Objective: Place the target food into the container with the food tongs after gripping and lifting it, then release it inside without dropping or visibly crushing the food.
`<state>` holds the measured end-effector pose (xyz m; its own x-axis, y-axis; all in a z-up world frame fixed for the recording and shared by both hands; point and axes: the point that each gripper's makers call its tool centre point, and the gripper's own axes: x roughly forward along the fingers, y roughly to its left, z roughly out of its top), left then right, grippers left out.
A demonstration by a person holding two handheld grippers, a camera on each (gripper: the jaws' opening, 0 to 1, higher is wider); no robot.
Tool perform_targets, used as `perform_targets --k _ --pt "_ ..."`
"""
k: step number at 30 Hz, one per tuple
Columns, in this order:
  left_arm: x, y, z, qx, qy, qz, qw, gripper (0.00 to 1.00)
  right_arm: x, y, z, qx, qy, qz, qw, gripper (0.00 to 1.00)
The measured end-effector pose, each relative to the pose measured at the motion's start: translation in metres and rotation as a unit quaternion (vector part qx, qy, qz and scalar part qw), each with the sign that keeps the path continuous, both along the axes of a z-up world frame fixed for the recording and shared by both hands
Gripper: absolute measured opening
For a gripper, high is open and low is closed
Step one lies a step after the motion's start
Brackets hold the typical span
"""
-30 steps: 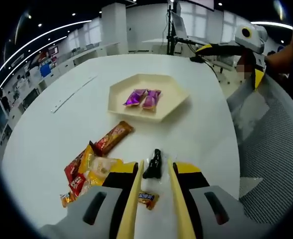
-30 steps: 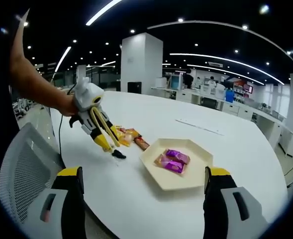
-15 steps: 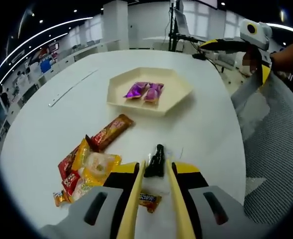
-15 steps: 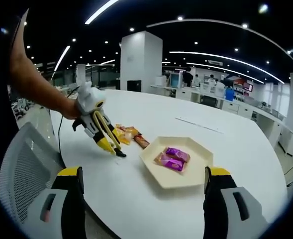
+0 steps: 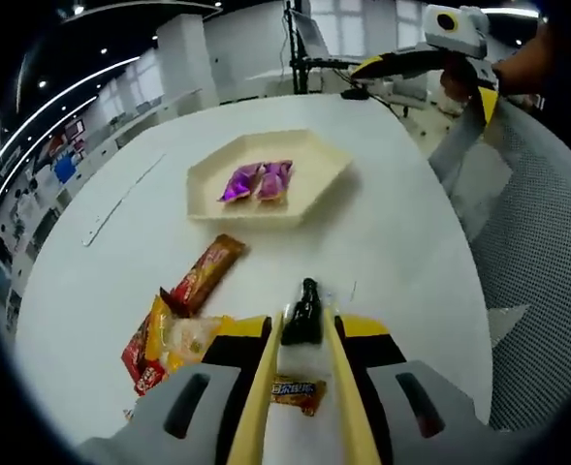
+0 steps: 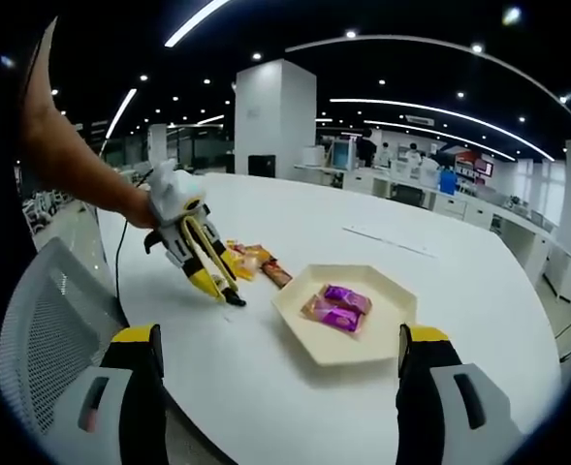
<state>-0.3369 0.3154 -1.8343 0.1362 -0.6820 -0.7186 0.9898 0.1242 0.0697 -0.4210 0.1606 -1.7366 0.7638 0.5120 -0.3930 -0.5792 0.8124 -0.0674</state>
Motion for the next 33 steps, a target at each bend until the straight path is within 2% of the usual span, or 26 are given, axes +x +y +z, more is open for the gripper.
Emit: perform_targets --k 1,6,12,17,21,25,33 --pt "-0.001 0.000 0.000 -0.001 0.006 0.002 1.0000 0.20 0.000 0.000 0.000 0.000 -0.001 0.000 1.0000 0.99" --pt "-0.001 -0.003 0.001 0.012 0.000 0.009 0.9999 0.18 0.000 0.000 0.001 0.001 -0.002 -0.001 1.0000 0.99" --pt "-0.006 -0.004 0.000 0.035 -0.018 -0.025 0.9989 0.20 0.001 -0.002 0.001 0.002 -0.001 -0.004 1.0000 0.99" --pt "-0.010 -0.007 -0.001 0.041 -0.008 -0.056 0.9976 0.21 0.000 0.001 0.000 0.001 0.001 0.002 1.0000 0.99" --pt "-0.012 -0.010 -0.001 0.055 -0.016 -0.085 0.9947 0.21 0.000 0.000 -0.001 -0.001 0.001 0.002 1.0000 0.99" --pt "-0.009 -0.011 -0.001 0.057 -0.003 -0.060 0.9966 0.18 0.000 0.000 -0.001 -0.001 0.002 0.002 1.0000 0.98" --pt "-0.010 -0.008 0.000 0.061 -0.004 -0.045 0.9971 0.17 0.000 0.000 -0.001 -0.002 0.001 0.003 1.0000 0.98"
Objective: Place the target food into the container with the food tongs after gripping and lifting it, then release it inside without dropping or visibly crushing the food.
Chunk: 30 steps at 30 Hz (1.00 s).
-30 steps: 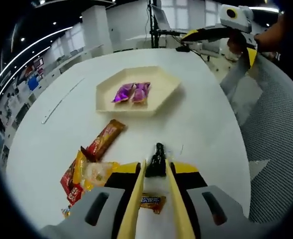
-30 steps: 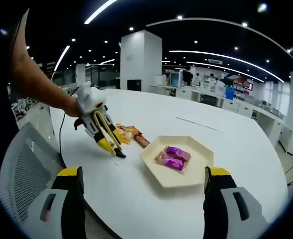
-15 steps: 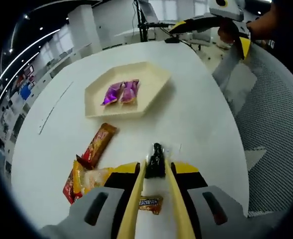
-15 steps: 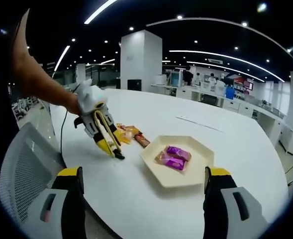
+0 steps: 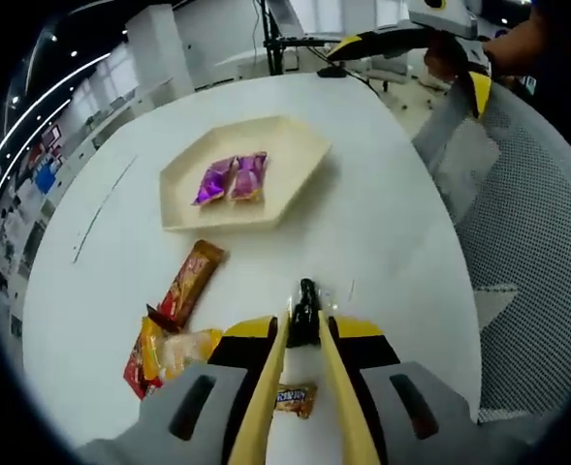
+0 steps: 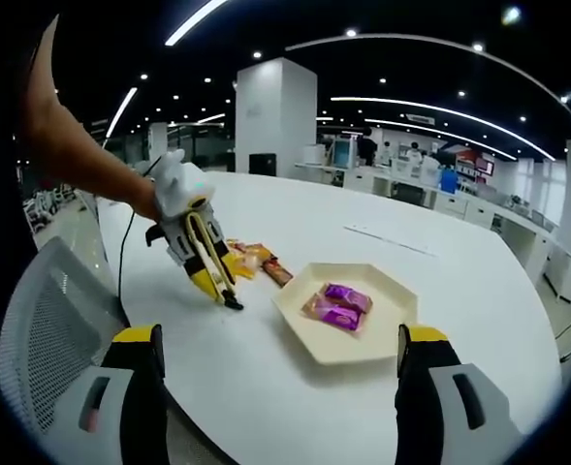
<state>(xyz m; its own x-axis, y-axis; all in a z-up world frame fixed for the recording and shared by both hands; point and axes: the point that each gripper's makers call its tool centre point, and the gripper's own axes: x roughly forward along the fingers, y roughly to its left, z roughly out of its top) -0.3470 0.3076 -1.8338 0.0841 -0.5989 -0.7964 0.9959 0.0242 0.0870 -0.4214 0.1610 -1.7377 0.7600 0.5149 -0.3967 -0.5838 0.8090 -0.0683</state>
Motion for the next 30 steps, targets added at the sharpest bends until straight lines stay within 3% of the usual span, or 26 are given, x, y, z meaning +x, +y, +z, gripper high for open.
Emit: perform_targets --k 14,23,30 --pt "0.025 0.003 0.028 -0.020 -0.014 0.046 0.9986 0.17 0.000 0.000 0.001 -0.001 -0.002 -0.001 1.0000 0.98" --pt "0.041 -0.004 0.055 -0.035 -0.029 0.054 0.9975 0.17 0.000 -0.001 0.001 -0.003 -0.004 -0.002 1.0000 0.98" --pt "0.048 -0.013 0.061 -0.036 -0.037 0.049 0.9975 0.17 0.000 -0.002 0.002 -0.002 -0.006 -0.003 1.0000 0.98"
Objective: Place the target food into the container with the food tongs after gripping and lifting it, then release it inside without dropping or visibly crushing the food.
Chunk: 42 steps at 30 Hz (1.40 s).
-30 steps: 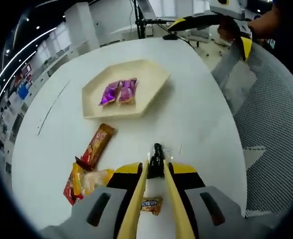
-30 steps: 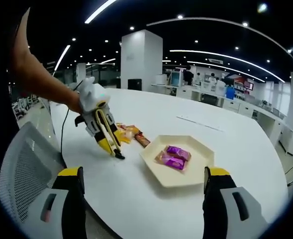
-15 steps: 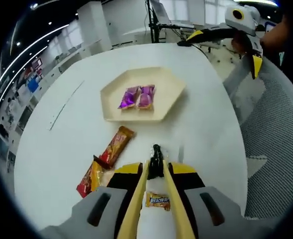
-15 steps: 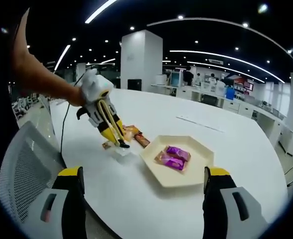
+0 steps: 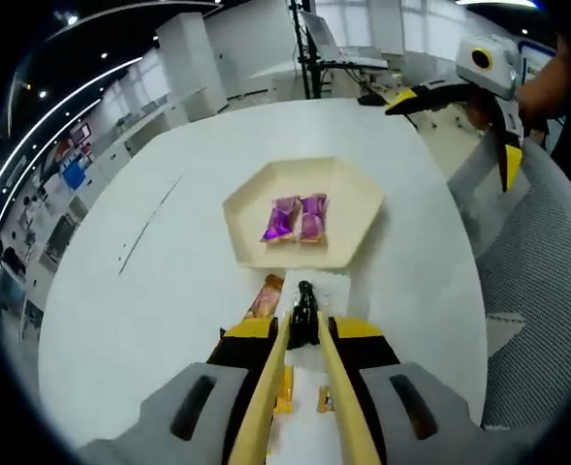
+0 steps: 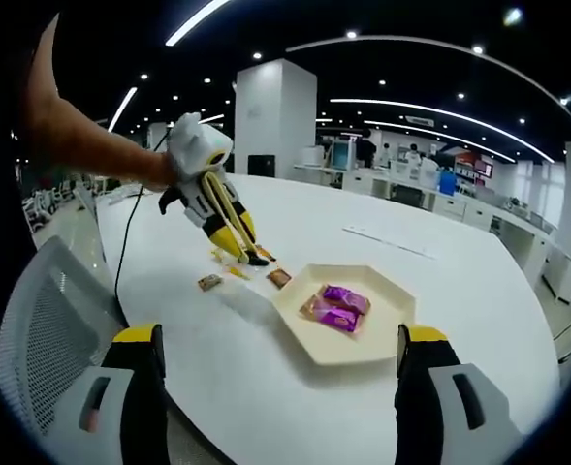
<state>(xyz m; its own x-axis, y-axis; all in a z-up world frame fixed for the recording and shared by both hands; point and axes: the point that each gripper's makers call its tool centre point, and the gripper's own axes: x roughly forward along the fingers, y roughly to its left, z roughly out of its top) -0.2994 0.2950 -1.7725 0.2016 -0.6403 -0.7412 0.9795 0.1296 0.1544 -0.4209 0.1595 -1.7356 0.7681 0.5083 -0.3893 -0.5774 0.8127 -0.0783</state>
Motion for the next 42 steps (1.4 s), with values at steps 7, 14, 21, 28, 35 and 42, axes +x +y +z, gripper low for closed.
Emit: perform_targets --k 7,14,21,28,35,42 --pt "0.004 -0.016 0.010 -0.011 -0.002 -0.007 0.9999 0.16 0.000 0.001 0.001 -0.003 -0.003 0.003 1.0000 0.98" --pt "0.013 -0.042 0.016 -0.010 0.006 -0.010 0.9999 0.17 0.001 -0.001 0.004 0.001 -0.008 -0.004 1.0000 0.98" --pt "0.019 -0.078 0.033 -0.020 0.004 -0.023 0.9995 0.17 0.002 -0.003 0.005 0.001 -0.014 -0.009 0.9999 0.98" --pt "0.024 -0.108 0.048 -0.008 -0.007 -0.047 0.9988 0.17 0.002 -0.004 0.008 0.003 -0.017 -0.013 0.9998 0.98" --pt "0.027 -0.138 0.074 -0.014 -0.010 -0.065 0.9977 0.17 0.002 -0.005 0.008 0.003 -0.019 -0.016 0.9997 0.98" --pt "0.032 -0.156 0.092 -0.013 -0.022 -0.075 0.9969 0.17 0.002 -0.006 0.010 0.005 -0.022 -0.018 0.9996 0.98"
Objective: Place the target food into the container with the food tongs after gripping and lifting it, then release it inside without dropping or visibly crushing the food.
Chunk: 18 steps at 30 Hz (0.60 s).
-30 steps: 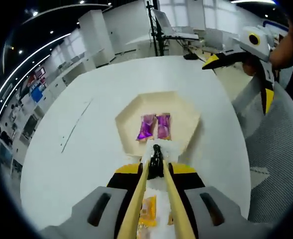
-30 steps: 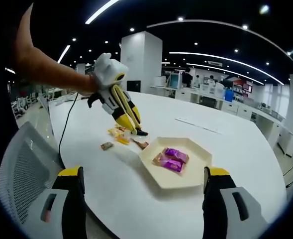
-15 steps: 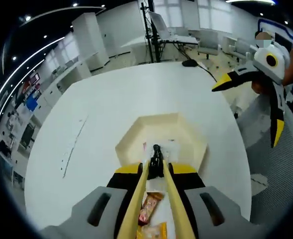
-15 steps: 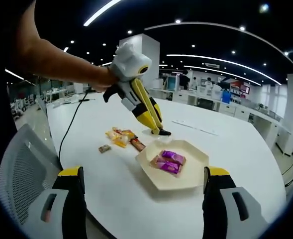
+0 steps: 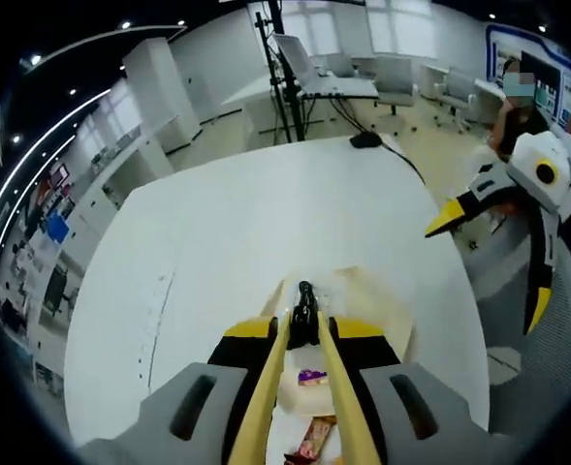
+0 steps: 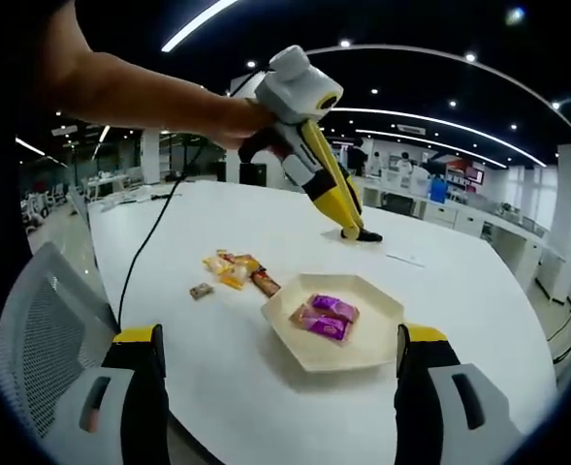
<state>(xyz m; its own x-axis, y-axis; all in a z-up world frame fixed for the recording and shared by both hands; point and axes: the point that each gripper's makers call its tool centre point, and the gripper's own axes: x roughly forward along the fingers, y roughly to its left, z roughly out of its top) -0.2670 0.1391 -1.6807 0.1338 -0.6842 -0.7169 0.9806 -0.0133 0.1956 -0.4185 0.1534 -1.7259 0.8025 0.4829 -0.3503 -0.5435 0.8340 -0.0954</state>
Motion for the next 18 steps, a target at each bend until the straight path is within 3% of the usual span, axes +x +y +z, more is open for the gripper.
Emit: perform_targets --k 18 --pt "-0.0028 0.0004 0.0036 -0.002 0.000 0.002 1.0000 0.17 0.0000 0.0014 -0.0008 -0.001 0.001 0.004 1.0000 0.98"
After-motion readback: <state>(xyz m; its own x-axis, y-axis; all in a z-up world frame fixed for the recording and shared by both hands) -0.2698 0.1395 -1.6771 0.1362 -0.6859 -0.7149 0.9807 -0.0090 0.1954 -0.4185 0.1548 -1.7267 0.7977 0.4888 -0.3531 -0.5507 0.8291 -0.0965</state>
